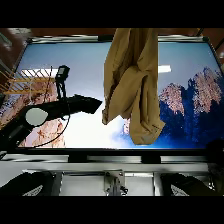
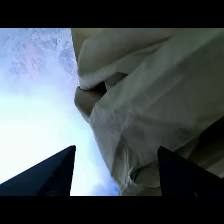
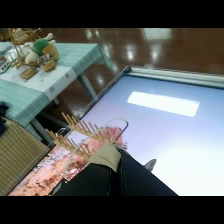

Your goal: Fold the shirts.

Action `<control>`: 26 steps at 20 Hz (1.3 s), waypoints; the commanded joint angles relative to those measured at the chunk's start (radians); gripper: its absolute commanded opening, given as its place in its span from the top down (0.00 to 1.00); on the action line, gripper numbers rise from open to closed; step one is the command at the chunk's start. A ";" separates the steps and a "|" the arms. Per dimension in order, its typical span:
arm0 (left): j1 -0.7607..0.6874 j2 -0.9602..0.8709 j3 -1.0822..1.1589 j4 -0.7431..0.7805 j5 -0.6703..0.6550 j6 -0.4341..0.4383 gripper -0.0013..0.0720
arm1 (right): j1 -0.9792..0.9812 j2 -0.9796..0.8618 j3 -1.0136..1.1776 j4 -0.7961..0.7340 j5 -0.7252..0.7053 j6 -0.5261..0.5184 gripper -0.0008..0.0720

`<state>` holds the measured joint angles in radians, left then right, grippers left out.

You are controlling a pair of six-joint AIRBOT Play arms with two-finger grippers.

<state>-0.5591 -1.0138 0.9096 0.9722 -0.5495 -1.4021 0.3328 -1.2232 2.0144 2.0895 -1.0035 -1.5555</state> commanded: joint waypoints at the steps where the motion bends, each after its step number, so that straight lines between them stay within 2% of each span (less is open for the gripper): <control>1: -0.101 -0.035 -0.009 0.014 0.009 0.006 0.14 | 0.001 0.000 0.000 -0.002 -0.004 0.003 0.90; 5: -0.137 -0.135 -0.008 0.023 0.151 -0.005 0.14 | 0.001 0.000 0.000 0.003 -0.017 0.004 0.90; 10: -0.090 -0.213 -0.008 0.021 0.208 -0.005 0.15 | 0.001 0.000 0.000 0.001 -0.052 0.003 0.90; 12: -0.103 -0.237 -0.008 -0.040 0.256 -0.005 0.17 | 0.001 0.000 0.000 -0.004 -0.052 0.003 0.90; 13: -0.109 -0.245 -0.007 -0.070 0.275 -0.005 0.20 | 0.001 0.000 0.000 -0.004 -0.052 0.003 0.90; 14: -0.112 -0.247 -0.004 -0.081 0.288 -0.005 0.39 | 0.001 0.000 0.000 -0.001 -0.052 0.004 0.90; 15: -0.114 -0.245 0.003 -0.083 0.288 -0.004 0.61 | 0.001 0.000 0.000 0.003 -0.052 0.004 0.90; 16: -0.111 -0.242 0.015 -0.082 0.287 0.005 0.78 | 0.001 0.000 0.000 0.004 -0.049 0.004 0.90; 17: -0.104 -0.235 0.029 -0.082 0.283 0.017 0.89 | 0.001 0.000 0.000 0.004 -0.042 0.003 0.90; 20: -0.020 -0.151 0.100 -0.082 0.251 0.085 0.91 | 0.001 0.007 0.000 0.029 0.044 0.003 0.90; 23: 0.158 0.013 0.229 -0.082 0.251 0.092 0.91 | 0.001 0.029 0.000 0.019 0.212 -0.014 0.90; 25: 0.304 0.115 0.353 -0.083 0.276 0.067 0.91 | 0.001 0.037 0.000 0.018 0.270 -0.035 0.90; 26: 0.370 0.149 0.422 -0.084 0.327 0.003 0.91 | 0.001 0.037 0.000 0.027 0.293 -0.034 0.90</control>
<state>-0.3561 -0.9817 1.1839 0.8921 -0.2821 -1.3334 0.3328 -1.1950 2.0148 2.1090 -0.8207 -1.5730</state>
